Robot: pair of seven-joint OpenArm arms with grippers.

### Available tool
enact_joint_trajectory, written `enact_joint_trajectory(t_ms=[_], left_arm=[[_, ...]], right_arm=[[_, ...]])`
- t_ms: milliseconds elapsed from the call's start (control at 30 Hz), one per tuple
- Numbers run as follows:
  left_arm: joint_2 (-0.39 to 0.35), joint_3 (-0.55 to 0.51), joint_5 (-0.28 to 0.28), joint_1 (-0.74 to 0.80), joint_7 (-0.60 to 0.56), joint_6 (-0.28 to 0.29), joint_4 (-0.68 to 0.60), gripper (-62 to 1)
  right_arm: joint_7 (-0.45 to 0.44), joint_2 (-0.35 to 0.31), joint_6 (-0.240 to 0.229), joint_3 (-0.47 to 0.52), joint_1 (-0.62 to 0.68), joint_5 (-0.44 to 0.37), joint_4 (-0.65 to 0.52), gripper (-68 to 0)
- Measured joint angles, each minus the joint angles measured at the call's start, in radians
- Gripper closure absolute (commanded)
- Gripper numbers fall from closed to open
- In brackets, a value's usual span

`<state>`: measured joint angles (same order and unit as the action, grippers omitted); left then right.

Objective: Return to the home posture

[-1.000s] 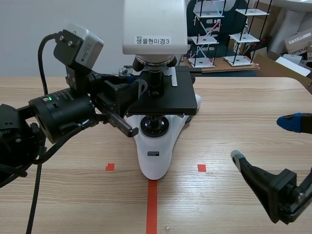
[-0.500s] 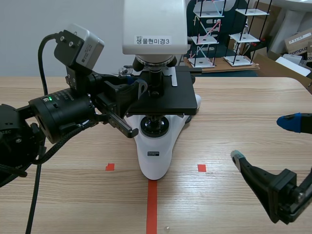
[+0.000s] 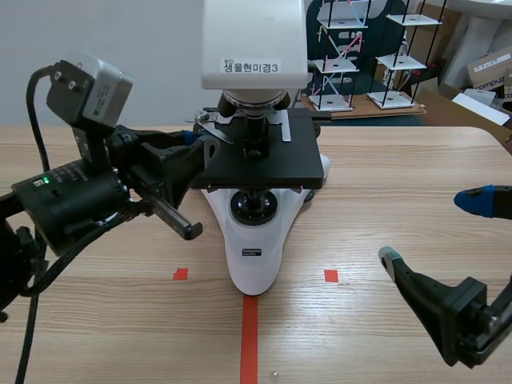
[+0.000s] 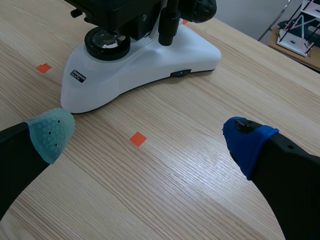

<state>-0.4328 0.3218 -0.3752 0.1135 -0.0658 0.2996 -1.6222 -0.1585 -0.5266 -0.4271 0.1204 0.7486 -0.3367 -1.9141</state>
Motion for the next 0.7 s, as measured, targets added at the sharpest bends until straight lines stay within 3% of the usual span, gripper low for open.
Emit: enact_joint_trajectory(t_ms=[100,167,467,600,700], left_arm=[[-0.036,-0.021,0.000,0.058,-0.017,0.000,-0.052,-5.0],[-0.058,-0.043,0.001,0.102,-0.021,0.000,-0.076,-9.4],[-0.156,-0.235,0.008,0.420,-0.147,0.000,-0.188,-38.5],[-0.161,-0.325,0.008,0.573,-0.219,-0.001,-0.211,-55.1],[-0.160,-0.379,0.021,0.669,-0.223,-0.004,-0.235,-61.8]], right_arm=[[0.000,0.000,0.000,0.000,0.000,0.000,0.000,-67.9],[0.000,0.000,0.000,0.000,0.000,0.000,0.000,-67.9],[0.000,0.000,0.000,0.000,0.000,0.000,0.000,-67.9],[0.000,0.000,0.000,0.000,0.000,0.000,0.000,-67.9],[0.000,0.000,0.000,0.000,0.000,0.000,0.000,-67.9]])
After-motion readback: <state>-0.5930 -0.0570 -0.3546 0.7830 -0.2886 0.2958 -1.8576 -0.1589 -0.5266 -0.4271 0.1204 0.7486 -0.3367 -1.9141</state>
